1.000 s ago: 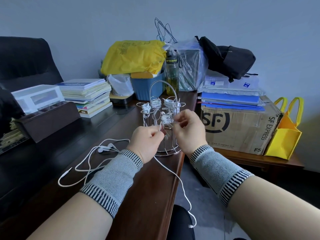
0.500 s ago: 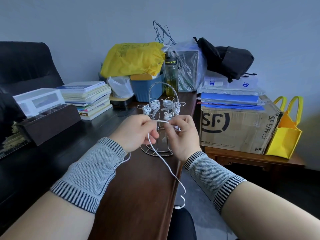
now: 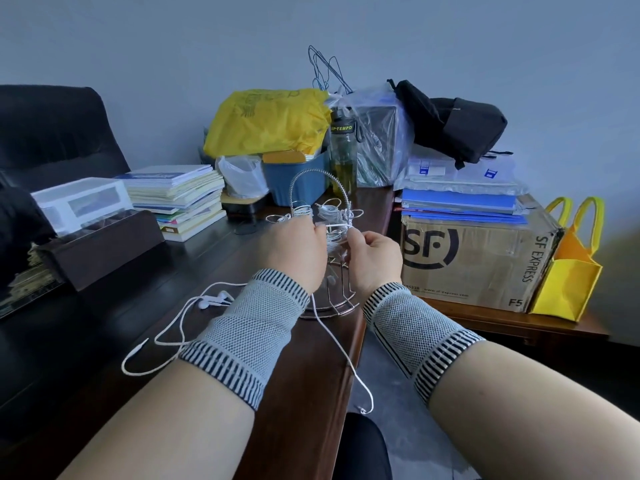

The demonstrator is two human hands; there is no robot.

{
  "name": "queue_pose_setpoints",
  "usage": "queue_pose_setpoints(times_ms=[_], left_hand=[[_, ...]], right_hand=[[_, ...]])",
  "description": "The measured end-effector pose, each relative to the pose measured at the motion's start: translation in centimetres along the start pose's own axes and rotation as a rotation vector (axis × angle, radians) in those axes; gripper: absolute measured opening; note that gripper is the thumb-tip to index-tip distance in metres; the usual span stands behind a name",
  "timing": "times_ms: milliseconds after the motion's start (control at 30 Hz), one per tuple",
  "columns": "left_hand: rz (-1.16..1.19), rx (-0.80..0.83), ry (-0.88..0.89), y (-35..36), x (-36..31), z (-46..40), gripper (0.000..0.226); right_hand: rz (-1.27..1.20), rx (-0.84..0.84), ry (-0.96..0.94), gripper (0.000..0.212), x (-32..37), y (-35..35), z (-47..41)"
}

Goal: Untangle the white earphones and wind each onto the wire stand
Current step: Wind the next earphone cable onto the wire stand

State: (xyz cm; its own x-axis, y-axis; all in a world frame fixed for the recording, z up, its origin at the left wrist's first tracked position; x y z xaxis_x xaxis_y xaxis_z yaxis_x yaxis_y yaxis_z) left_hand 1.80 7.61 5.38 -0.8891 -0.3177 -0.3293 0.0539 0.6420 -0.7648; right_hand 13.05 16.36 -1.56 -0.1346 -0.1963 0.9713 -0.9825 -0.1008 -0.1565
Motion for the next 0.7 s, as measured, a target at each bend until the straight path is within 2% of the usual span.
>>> queue_pose_setpoints(times_ms=[100,233,400,567,700], left_hand=[[-0.015,0.042,-0.050,0.9,0.6,0.1,0.042],[0.186,0.083,-0.176,1.9,2.1,-0.1,0.046],[0.114,0.038,-0.128,0.6,1.4,0.3,0.047],[0.189,0.118,-0.194,1.6,2.1,1.0,0.045],[0.451,0.162,-0.331,3.2,4.1,1.6,0.034]], right_hand=[[0.077,0.006,0.005,0.040,0.5,-0.1,-0.4],[0.168,-0.008,0.006,0.041,0.8,-0.3,-0.5],[0.252,-0.024,0.024,0.049,1.0,-0.5,-0.7],[0.268,0.004,0.044,0.037,0.9,-0.1,-0.8],[0.180,-0.045,0.059,0.021,0.4,-0.4,-1.0]])
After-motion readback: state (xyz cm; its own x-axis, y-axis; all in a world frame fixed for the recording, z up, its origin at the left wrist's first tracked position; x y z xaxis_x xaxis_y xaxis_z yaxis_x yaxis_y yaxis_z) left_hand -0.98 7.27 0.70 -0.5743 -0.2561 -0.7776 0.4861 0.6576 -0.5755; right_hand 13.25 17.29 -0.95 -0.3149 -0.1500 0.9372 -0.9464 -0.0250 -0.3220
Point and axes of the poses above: each hand's wrist, its own z-axis away from the middle knuckle, its own y-axis out of the palm, x = y × z, the point moved 9 cm from there along -z, towards the middle knuckle, and after that the axes turned 6 degrees about z, right-handed, at the moved point
